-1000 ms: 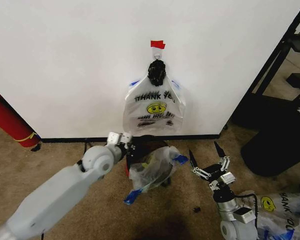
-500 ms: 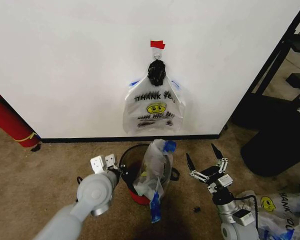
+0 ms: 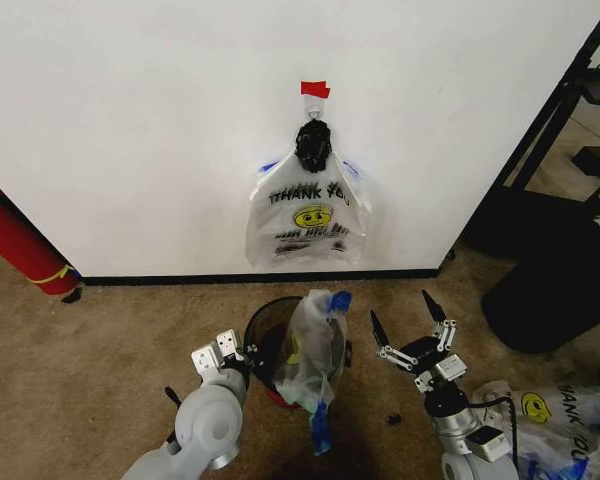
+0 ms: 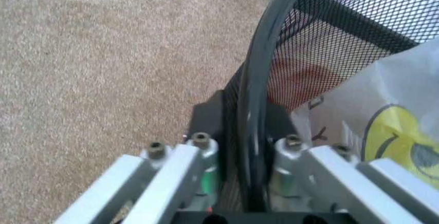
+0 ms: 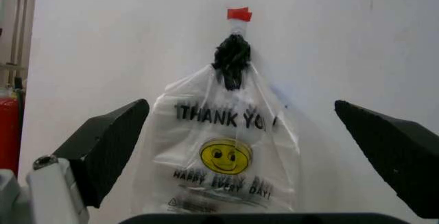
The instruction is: Pick up the garbage bag from the wall and place it over the trash bin.
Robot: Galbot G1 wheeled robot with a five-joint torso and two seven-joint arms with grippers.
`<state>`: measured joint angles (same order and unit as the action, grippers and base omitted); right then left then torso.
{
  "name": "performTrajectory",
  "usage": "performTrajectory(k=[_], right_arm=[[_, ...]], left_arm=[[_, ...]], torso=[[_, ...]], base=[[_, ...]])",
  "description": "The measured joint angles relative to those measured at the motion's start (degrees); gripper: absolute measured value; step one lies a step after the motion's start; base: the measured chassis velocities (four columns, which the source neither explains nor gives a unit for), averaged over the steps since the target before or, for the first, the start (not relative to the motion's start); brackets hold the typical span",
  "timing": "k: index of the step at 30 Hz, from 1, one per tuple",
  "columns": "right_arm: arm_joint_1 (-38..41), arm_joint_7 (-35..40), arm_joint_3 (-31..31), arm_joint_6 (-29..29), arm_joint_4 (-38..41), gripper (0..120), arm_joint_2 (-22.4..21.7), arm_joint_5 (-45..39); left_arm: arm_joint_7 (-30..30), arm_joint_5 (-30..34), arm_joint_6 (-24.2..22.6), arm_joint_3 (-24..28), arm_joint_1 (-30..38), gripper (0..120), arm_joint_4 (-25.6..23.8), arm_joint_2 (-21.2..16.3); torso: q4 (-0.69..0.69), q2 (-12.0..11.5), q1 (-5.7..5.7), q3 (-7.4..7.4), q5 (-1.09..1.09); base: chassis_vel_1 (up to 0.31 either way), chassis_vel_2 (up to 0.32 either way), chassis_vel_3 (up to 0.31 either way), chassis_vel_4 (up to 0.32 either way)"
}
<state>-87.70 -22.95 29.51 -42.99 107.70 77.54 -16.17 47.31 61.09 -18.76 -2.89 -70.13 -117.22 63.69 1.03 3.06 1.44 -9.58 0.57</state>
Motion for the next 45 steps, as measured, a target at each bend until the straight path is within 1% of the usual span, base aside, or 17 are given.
performTrajectory(k=[3, 6, 7, 10, 13, 15, 16, 18, 22, 23, 26, 30, 34, 40, 42, 44, 45], right_arm=[[0.5, 0.0, -0.1, 0.3, -0.4, 100, 0.0, 0.1], [1.0, 0.0, -0.2, 0.4, -1.0, 100, 0.1, 0.2], [1.0, 0.0, -0.2, 0.4, -1.0, 100, 0.1, 0.2], [1.3, 0.0, -0.3, 0.4, -1.6, 100, 0.3, 0.2], [1.7, 0.0, -0.2, 0.4, -2.3, 100, 0.3, 0.2], [1.8, 0.2, 0.0, 0.4, -2.7, 100, 0.3, 0.2], [2.1, 0.7, 0.2, 0.6, -3.4, 100, 0.2, 0.3], [2.7, 4.3, 0.7, 1.5, -4.9, 100, -0.1, 3.0], [3.8, 14.5, 1.2, 4.2, -8.2, 100, -0.4, 12.0], [3.8, 14.5, 1.2, 4.2, -8.2, 100, -0.4, 12.0], [4.1, 18.6, 1.1, 5.6, -9.0, 100, -0.4, 14.4], [4.7, 19.2, 0.7, 6.2, -9.2, 100, -0.4, 14.7], [4.9, 18.6, 0.1, 6.4, -9.4, 100, -0.2, 14.3], [5.1, 17.2, -0.3, 6.5, -9.8, 100, 0.4, 14.1], [5.1, 17.1, -0.3, 6.5, -9.9, 100, 0.5, 14.0], [5.0, 17.0, -0.3, 6.5, -10.0, 100, 0.8, 13.9], [5.0, 17.0, -0.3, 6.5, -10.0, 100, 0.8, 13.9]], left_arm=[[-0.4, -0.6, -1.0, 0.0, 0.8, 33, -1.2, -1.1], [-3.1, -4.0, -1.6, 0.1, 1.5, 46, -2.8, -3.3], [-3.1, -4.0, -1.6, 0.1, 1.5, 46, -2.8, -3.3], [-11.0, -11.3, -1.2, -0.1, 1.4, 58, -4.3, -6.6], [-22.9, -22.3, 0.4, -0.1, 0.5, 70, -7.3, -10.9], [-26.1, -24.1, 0.6, 0.0, 0.4, 75, -8.6, -12.1], [-29.5, -25.2, 0.1, 0.6, 0.6, 78, -10.6, -13.5], [-31.9, -24.5, -3.0, 2.8, 2.5, 87, -14.1, -15.2], [-30.9, -19.4, -9.4, 7.5, 8.1, 99, -16.0, -15.7], [-30.9, -19.4, -9.4, 7.5, 8.1, 99, -16.0, -15.7], [-28.7, -19.1, -12.3, 11.9, 12.2, 100, -13.5, -15.3], [-25.9, -20.7, -14.4, 18.5, 16.4, 100, -10.4, -14.8], [-23.7, -21.2, -16.4, 22.3, 19.0, 100, -8.9, -14.0], [-23.6, -27.9, -15.7, 24.3, 20.7, 98, -9.4, -13.8], [-24.6, -31.3, -14.7, 24.5, 20.5, 98, -10.9, -14.2], [-27.3, -38.1, -12.7, 25.0, 19.8, 99, -11.5, -14.8], [-27.3, -38.1, -12.7, 25.0, 19.8, 99, -11.5, -14.8]], torso=[[0.00, 0.0, 0.00, 0.00, 0.01], [0.00, 0.0, 0.00, 0.00, 0.01], [0.00, 0.0, 0.00, 0.00, 0.01], [0.00, 0.0, 0.00, -0.01, 0.01], [-0.01, 0.0, 0.00, 0.00, 0.01], [0.00, 0.0, 0.00, 0.00, 0.02], [-0.01, 0.0, 0.00, 0.00, 0.01], [0.00, 0.0, 0.00, 0.00, 0.00], [0.01, 0.0, 0.00, -0.01, 0.00], [0.01, 0.0, 0.00, -0.01, 0.00], [0.01, 0.0, 0.00, -0.01, 0.01], [0.00, 0.0, 0.00, -0.01, 0.00], [0.01, 0.0, 0.00, -0.01, 0.00], [0.00, 0.0, 0.00, -0.01, 0.00], [0.00, 0.0, 0.00, -0.01, 0.00], [0.00, 0.0, 0.00, -0.01, 0.00], [0.00, 0.0, 0.00, -0.01, 0.00]], base=[[0.000, 0.000, 0.000, 0.000], [0.000, 0.000, 0.000, 0.000], [0.000, 0.000, 0.000, 0.000], [0.000, 0.000, 0.000, 0.000], [0.000, 0.000, 0.000, 0.000], [0.000, 0.000, 0.000, 0.000], [0.000, 0.000, 0.000, 0.000], [0.000, 0.000, 0.000, 0.000], [0.000, 0.000, 0.000, 0.000], [0.000, 0.000, 0.000, 0.000], [0.000, 0.000, 0.000, 0.000], [0.000, 0.000, 0.000, 0.000], [0.000, 0.000, 0.000, 0.000], [0.000, 0.000, 0.000, 0.000], [0.000, 0.000, 0.000, 0.000], [0.000, 0.000, 0.000, 0.000], [0.000, 0.000, 0.000, 0.000]])
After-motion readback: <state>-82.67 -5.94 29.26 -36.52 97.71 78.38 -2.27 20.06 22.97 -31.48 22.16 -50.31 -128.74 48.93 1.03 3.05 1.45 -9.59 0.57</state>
